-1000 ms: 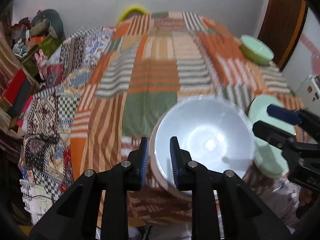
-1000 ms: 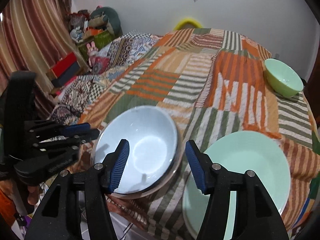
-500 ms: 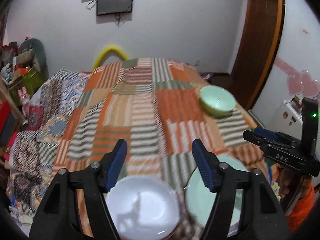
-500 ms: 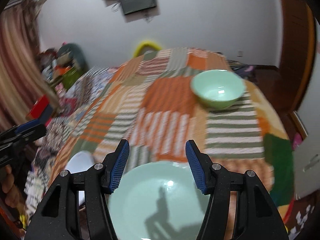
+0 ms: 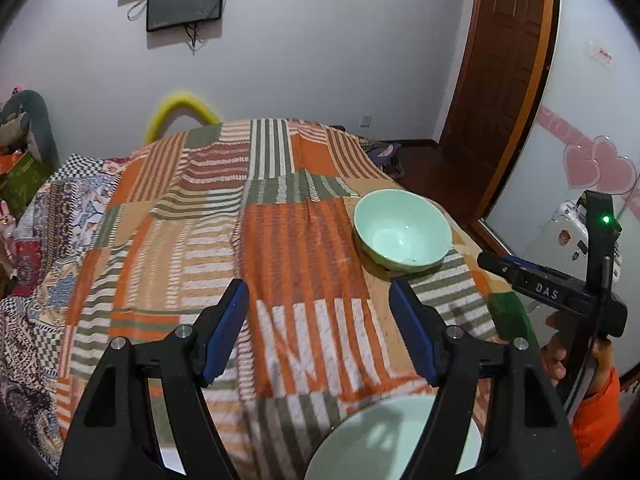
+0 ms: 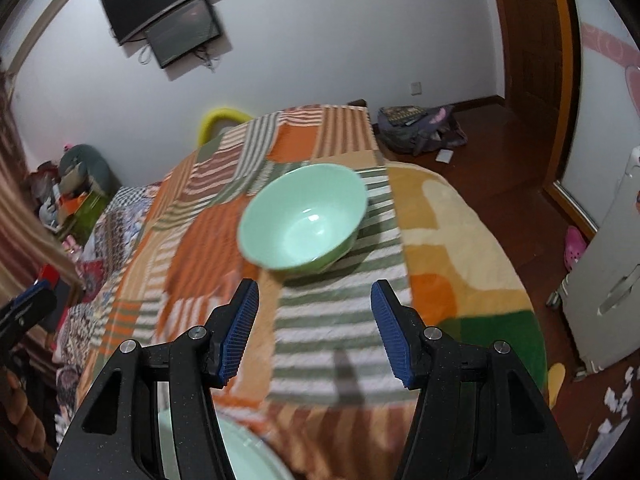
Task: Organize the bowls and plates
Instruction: 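Close the left tool on the mint green bowl rim while the right tool grips it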
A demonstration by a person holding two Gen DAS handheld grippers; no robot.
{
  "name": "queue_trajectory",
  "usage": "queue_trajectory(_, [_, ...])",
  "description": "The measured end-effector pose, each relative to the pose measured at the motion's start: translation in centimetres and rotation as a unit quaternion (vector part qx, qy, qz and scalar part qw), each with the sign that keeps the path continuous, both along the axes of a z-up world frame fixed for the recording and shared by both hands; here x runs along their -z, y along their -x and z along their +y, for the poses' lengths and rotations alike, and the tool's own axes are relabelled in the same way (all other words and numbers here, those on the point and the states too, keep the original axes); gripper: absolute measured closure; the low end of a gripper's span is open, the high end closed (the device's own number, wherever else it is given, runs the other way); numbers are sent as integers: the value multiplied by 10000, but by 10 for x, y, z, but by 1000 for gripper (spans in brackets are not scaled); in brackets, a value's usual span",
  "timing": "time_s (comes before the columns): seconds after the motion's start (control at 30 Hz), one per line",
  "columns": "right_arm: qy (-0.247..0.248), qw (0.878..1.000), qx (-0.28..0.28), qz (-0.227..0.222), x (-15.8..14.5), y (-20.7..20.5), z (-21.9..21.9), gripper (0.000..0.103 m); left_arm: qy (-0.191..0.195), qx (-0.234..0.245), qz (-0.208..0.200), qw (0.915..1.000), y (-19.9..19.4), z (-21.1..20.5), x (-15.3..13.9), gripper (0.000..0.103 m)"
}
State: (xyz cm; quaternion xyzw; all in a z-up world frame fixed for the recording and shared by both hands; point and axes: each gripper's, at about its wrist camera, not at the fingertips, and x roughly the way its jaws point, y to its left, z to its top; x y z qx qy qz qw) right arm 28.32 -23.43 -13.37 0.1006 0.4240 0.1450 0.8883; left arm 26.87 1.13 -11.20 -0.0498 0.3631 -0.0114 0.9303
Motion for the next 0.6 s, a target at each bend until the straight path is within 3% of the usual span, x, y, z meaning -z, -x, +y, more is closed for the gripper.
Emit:
queue_trajectory(0.1, [-8,9999,45,146,10,-24,0,49,23,1,139,9999,-23,-1,13,31])
queue_trajectory(0.43, [-152,9964,2,834,53,-83,3,81,-4,36,597,9982,-70,-1,55,31])
queue_trajectory(0.6, [-74,9972,-172,717,53,-80,6,86,91,66,740,9972,-83,-4,69,31])
